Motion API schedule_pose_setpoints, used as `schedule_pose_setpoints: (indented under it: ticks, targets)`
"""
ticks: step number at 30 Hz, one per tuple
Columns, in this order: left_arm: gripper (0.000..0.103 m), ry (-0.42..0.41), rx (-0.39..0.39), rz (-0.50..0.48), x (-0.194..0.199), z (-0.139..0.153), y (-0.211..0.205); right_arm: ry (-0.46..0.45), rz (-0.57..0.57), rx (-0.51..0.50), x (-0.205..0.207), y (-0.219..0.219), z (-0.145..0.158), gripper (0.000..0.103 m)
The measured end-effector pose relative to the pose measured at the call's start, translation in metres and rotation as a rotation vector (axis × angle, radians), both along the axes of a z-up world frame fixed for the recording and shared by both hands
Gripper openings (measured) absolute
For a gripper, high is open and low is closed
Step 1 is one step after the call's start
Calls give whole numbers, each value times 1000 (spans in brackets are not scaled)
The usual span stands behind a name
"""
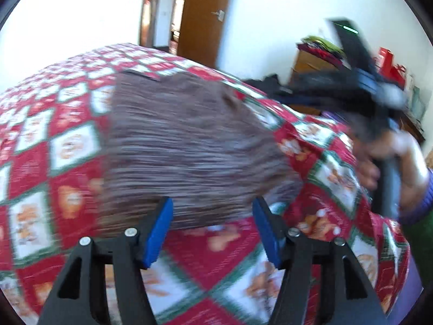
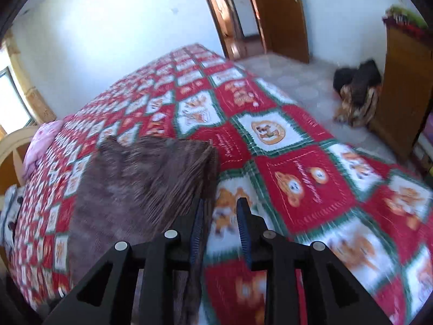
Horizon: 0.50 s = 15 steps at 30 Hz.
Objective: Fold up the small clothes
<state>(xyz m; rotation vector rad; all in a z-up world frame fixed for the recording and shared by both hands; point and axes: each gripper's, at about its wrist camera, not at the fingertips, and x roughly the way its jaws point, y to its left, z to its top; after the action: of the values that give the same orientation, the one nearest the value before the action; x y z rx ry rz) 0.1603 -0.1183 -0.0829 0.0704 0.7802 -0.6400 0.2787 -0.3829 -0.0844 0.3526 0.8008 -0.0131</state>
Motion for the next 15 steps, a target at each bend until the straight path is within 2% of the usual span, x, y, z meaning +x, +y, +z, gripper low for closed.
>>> schedule_pose_setpoints:
  ticks: [4, 6, 9, 11, 12, 15]
  targets:
    - [64, -18, -9, 110, 16, 7, 18, -64, 80, 20, -35, 34, 17, 27]
    - [64, -39, 34, 171, 31, 5, 22, -63, 103, 32, -40, 51, 16, 25]
    - [64, -16, 148, 214, 45, -15, 19, -13, 122, 63, -37, 71, -1, 19]
    - [66, 24, 141, 216, 47, -28, 26, 69, 113, 73, -35, 77, -24, 16]
    - [66, 34, 113, 226, 45, -30, 33, 119, 104, 84, -36, 79, -37, 10]
    - [69, 42, 115, 223, 42, -29, 40, 126, 81, 134, -50, 73, -49, 7]
